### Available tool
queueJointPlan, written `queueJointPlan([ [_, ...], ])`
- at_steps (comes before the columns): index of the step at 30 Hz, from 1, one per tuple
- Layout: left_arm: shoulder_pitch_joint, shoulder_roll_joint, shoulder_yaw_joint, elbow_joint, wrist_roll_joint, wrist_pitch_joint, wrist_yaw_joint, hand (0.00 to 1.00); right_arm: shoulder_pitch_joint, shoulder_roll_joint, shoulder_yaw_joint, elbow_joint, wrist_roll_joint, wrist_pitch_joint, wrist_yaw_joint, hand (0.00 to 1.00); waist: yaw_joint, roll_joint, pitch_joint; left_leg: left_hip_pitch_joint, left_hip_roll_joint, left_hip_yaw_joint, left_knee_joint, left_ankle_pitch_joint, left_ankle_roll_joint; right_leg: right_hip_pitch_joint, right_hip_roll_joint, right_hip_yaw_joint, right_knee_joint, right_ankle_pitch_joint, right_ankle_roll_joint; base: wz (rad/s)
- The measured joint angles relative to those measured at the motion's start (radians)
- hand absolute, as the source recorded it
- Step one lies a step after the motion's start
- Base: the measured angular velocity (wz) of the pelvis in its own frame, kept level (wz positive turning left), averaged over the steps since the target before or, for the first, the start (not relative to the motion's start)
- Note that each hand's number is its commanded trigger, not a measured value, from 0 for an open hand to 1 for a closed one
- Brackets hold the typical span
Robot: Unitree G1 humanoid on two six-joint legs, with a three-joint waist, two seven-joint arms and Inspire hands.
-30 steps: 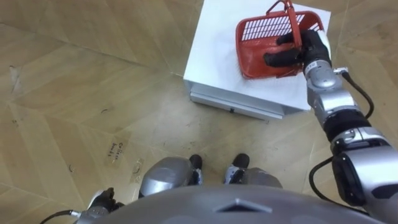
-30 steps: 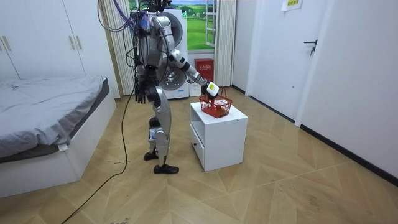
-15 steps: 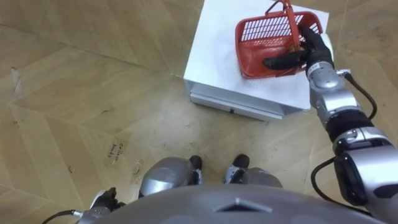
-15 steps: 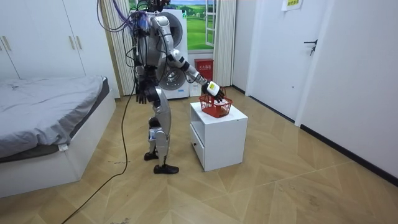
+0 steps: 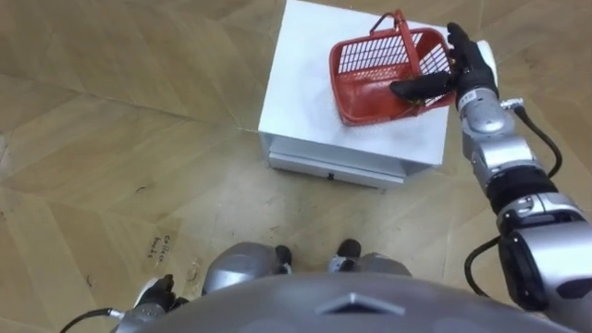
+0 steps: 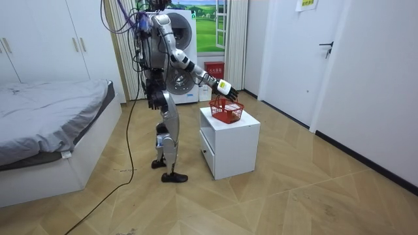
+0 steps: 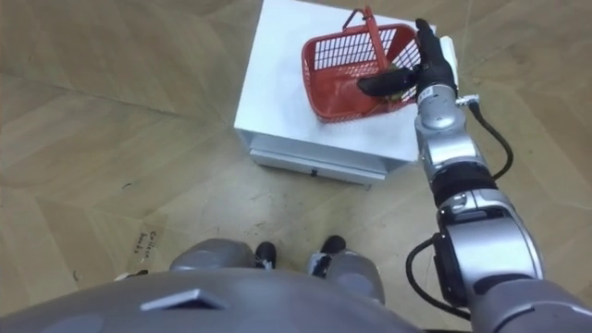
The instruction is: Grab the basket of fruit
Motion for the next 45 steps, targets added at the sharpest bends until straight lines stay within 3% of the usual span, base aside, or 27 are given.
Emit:
queueJointPlan([
  [5,0.008,-0.002,0.015,0.0,-0.003,-0.001,0.002,0.0,0.053,0.0,-0.027,-0.077,0.005,0.0,0.0,0.0,-0.023,-0.008,-0.0001,0.037,0.01,0.009,-0.011,-0.001,-0.005,0.035,0.014,0.0,-0.026,0.006,-0.004,-0.08],
  [11,0.011,-0.005,0.021,0.0,-0.002,0.0,0.006,0.0,0.179,-0.007,-0.035,-0.253,-0.01,0.0,0.001,0.0,-0.034,-0.019,-0.0021,0.079,0.013,0.032,-0.043,-0.001,-0.007,0.051,0.028,0.044,-0.028,0.002,0.0,-0.13],
  [15,0.015,-0.007,0.096,-0.004,0.011,0.002,0.015,0.0,0.266,0.001,-0.046,-0.327,-0.074,0.0,0.026,0.0,-0.058,-0.025,-0.0054,0.117,0.018,0.051,-0.07,-0.001,-0.007,0.089,0.038,0.057,-0.061,0.005,0.005,-0.09],
  [20,0.026,-0.005,0.121,-0.049,0.014,0.004,0.026,0.0,0.34,0.005,-0.064,-0.339,-0.088,0.001,0.041,0.0,-0.084,-0.023,-0.0051,0.146,0.024,0.065,-0.084,-0.003,-0.01,0.112,0.049,0.073,-0.075,0.005,0.005,-0.09],
  [29,0.025,-0.008,0.178,-0.073,0.014,-0.023,0.095,0.0,0.426,0.013,-0.125,0.019,-0.078,-0.008,0.04,0.0,-0.113,-0.015,-0.0063,0.19,0.034,0.067,-0.099,-0.01,-0.02,0.147,0.062,0.083,-0.081,0.002,0.002,-0.03],
  [35,0.024,-0.036,0.213,-0.061,0.021,-0.019,0.109,0.0,0.476,0.056,-0.167,0.254,-0.081,0.007,0.043,0.0,-0.114,0.001,-0.0041,0.22,0.041,0.076,-0.1,-0.021,-0.023,0.177,0.073,0.098,-0.093,0.002,0.001,-0.06],
  [41,0.014,-0.051,0.214,-0.04,0.045,-0.002,0.091,0.0,0.478,0.096,-0.174,0.372,-0.016,0.014,0.075,0.0,-0.116,0.008,-0.0024,0.234,0.045,0.075,-0.1,-0.03,-0.028,0.195,0.079,0.1,-0.094,-0.001,-0.003,0.0],
  [45,0.01,-0.063,0.222,-0.039,0.084,0.031,0.082,0.0,0.469,0.1,-0.183,0.435,-0.051,0.054,0.092,0.0,-0.126,0.006,-0.0019,0.234,0.045,0.074,-0.099,-0.03,-0.027,0.195,0.078,0.099,-0.092,-0.003,-0.003,0.0],
])
